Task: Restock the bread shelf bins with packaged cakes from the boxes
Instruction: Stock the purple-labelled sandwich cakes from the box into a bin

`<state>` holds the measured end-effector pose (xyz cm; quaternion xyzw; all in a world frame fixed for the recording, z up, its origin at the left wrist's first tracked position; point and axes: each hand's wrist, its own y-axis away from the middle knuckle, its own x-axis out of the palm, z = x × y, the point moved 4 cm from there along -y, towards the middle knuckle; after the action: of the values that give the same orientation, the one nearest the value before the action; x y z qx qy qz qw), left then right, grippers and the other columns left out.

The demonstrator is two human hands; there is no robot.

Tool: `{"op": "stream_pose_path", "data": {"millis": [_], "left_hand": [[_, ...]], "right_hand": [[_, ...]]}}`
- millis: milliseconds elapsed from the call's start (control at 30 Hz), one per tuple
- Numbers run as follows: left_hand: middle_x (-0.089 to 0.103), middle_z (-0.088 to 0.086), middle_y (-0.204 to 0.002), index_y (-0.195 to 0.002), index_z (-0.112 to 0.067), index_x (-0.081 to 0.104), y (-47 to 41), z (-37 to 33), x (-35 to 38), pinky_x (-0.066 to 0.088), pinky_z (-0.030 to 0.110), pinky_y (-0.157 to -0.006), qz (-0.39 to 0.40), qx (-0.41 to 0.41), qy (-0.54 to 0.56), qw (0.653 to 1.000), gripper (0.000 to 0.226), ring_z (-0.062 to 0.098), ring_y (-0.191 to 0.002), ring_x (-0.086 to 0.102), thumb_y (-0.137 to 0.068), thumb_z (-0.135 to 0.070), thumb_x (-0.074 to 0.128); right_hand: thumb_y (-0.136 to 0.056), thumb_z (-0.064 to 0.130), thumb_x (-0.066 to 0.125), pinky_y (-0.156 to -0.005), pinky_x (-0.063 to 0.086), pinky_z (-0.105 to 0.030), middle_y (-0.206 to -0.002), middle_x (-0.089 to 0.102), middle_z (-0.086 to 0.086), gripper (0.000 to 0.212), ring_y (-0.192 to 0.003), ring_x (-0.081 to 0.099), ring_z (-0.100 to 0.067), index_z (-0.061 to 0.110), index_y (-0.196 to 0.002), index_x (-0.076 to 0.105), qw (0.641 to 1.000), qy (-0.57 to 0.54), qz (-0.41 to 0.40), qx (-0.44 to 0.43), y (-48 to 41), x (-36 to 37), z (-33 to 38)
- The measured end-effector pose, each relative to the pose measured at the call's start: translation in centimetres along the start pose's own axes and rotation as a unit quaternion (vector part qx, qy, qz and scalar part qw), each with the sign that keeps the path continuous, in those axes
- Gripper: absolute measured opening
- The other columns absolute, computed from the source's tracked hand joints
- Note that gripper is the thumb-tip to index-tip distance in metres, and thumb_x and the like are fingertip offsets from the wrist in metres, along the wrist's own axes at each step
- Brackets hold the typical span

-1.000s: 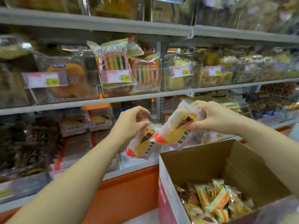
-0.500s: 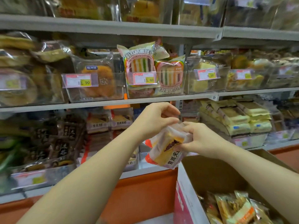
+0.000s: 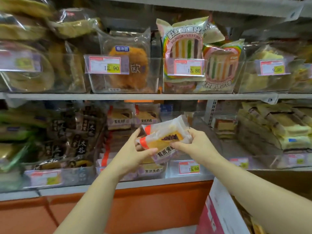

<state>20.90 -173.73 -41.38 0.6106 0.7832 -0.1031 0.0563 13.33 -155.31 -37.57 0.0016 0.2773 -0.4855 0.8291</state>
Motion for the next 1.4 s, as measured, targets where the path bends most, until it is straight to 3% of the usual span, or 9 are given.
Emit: {"op": "stream_pose_path", "data": {"millis": [233, 333, 467, 700, 833, 967, 1033, 1267, 1400], "left_hand": [[0.065, -0.011, -0.111, -0.126, -0.021, 0.051, -3.9, 3.0, -3.9, 0.047, 0.033, -0.098, -0.152, 0.005, 0.017, 0.988, 0.045, 0.009, -0.11, 0.06, -0.085, -0.019, 0.07], [0.068, -0.006, -0.101, -0.108, -0.016, 0.059, -6.3, 3.6, -5.0, 0.049, 0.014, -0.076, -0.203, 0.017, 0.029, 0.979, 0.024, 0.0, -0.087, 0.064, -0.086, -0.014, 0.069], [0.067, 0.001, -0.079, -0.093, -0.011, 0.059, -9.7, 4.2, -5.9, 0.046, 0.021, -0.063, -0.237, 0.009, 0.063, 0.969, 0.011, 0.01, -0.068, 0.061, -0.086, -0.007, 0.067], [0.065, 0.002, -0.099, -0.113, -0.006, 0.055, -13.7, 4.4, -6.0, 0.043, 0.009, -0.067, -0.227, 0.009, -0.051, 0.973, 0.026, 0.011, -0.086, 0.061, -0.088, -0.008, 0.06], [0.06, 0.005, -0.127, -0.135, -0.017, 0.043, -14.1, 5.6, -5.3, 0.043, 0.029, -0.087, -0.199, -0.022, -0.069, 0.977, 0.044, 0.023, -0.116, 0.057, -0.093, -0.018, 0.055], [0.057, -0.009, -0.116, -0.152, -0.033, 0.012, -13.9, 5.7, -4.0, 0.041, 0.017, -0.072, -0.135, -0.058, -0.103, 0.984, 0.072, 0.005, -0.091, 0.056, -0.096, -0.013, 0.052], [0.053, -0.008, -0.129, -0.152, -0.036, 0.003, -13.8, 5.6, -3.7, 0.039, 0.019, -0.075, -0.122, -0.065, -0.121, 0.983, 0.08, 0.011, -0.103, 0.057, -0.095, -0.012, 0.053], [0.055, -0.006, -0.125, -0.149, -0.031, 0.023, -14.0, 5.3, -3.8, 0.037, 0.024, -0.083, -0.169, -0.028, -0.121, 0.978, 0.069, 0.004, -0.104, 0.053, -0.093, -0.01, 0.057], [0.059, 0.007, -0.126, -0.139, -0.026, 0.031, -14.4, 6.5, -3.6, 0.041, 0.029, -0.078, -0.17, -0.063, -0.133, 0.974, 0.059, 0.025, -0.111, 0.058, -0.09, -0.01, 0.06]], "right_hand": [[-0.079, 0.022, 0.077, -0.072, 0.051, -0.018, -0.085, 0.072, 0.01, 0.019, -0.081, 0.067, 0.0, 0.019, -0.094, 0.065, 0.998, -0.051, 0.015, 0.037, -6.6, 4.4, -1.9], [-0.081, 0.028, 0.075, -0.055, 0.04, -0.009, -0.061, 0.06, 0.021, 0.022, -0.067, 0.059, 0.003, 0.025, -0.075, 0.054, 0.998, -0.027, 0.018, 0.057, -9.8, 5.9, -2.6], [-0.086, 0.034, 0.068, -0.055, 0.035, -0.007, -0.082, 0.056, 0.013, 0.019, -0.075, 0.051, 0.002, 0.025, -0.083, 0.051, 0.996, 0.01, 0.051, 0.075, -13.1, 7.2, -3.4], [-0.079, 0.031, 0.075, -0.065, 0.04, -0.005, -0.091, 0.056, 0.021, 0.034, -0.09, 0.058, -0.001, 0.033, -0.106, 0.055, 0.992, 0.095, 0.08, 0.007, -16.7, 7.5, -4.9], [-0.075, 0.034, 0.078, -0.094, 0.039, -0.025, -0.13, 0.046, 0.004, 0.076, -0.12, 0.044, -0.014, 0.023, -0.138, 0.037, 0.988, 0.154, -0.008, 0.019, -16.7, 5.9, -6.7], [-0.084, 0.026, 0.071, -0.083, 0.039, -0.026, -0.133, 0.049, -0.003, 0.066, -0.119, 0.049, -0.02, 0.024, -0.138, 0.033, 0.982, 0.18, -0.043, 0.024, -16.2, 5.7, -6.9], [-0.088, 0.024, 0.067, -0.077, 0.037, -0.02, -0.132, 0.051, -0.004, 0.064, -0.115, 0.051, -0.018, 0.023, -0.141, 0.031, 0.981, 0.189, -0.016, 0.031, -16.3, 6.0, -6.7], [-0.088, 0.019, 0.066, -0.069, 0.036, -0.007, -0.129, 0.055, -0.001, 0.05, -0.116, 0.051, -0.012, 0.017, -0.133, 0.044, 0.988, 0.152, -0.002, -0.013, -18.2, 5.9, -6.5], [-0.085, 0.019, 0.069, -0.084, 0.036, -0.02, -0.131, 0.054, -0.003, 0.047, -0.122, 0.049, -0.018, 0.017, -0.128, 0.049, 0.986, 0.165, 0.004, -0.019, -18.9, 5.8, -7.6]]}}
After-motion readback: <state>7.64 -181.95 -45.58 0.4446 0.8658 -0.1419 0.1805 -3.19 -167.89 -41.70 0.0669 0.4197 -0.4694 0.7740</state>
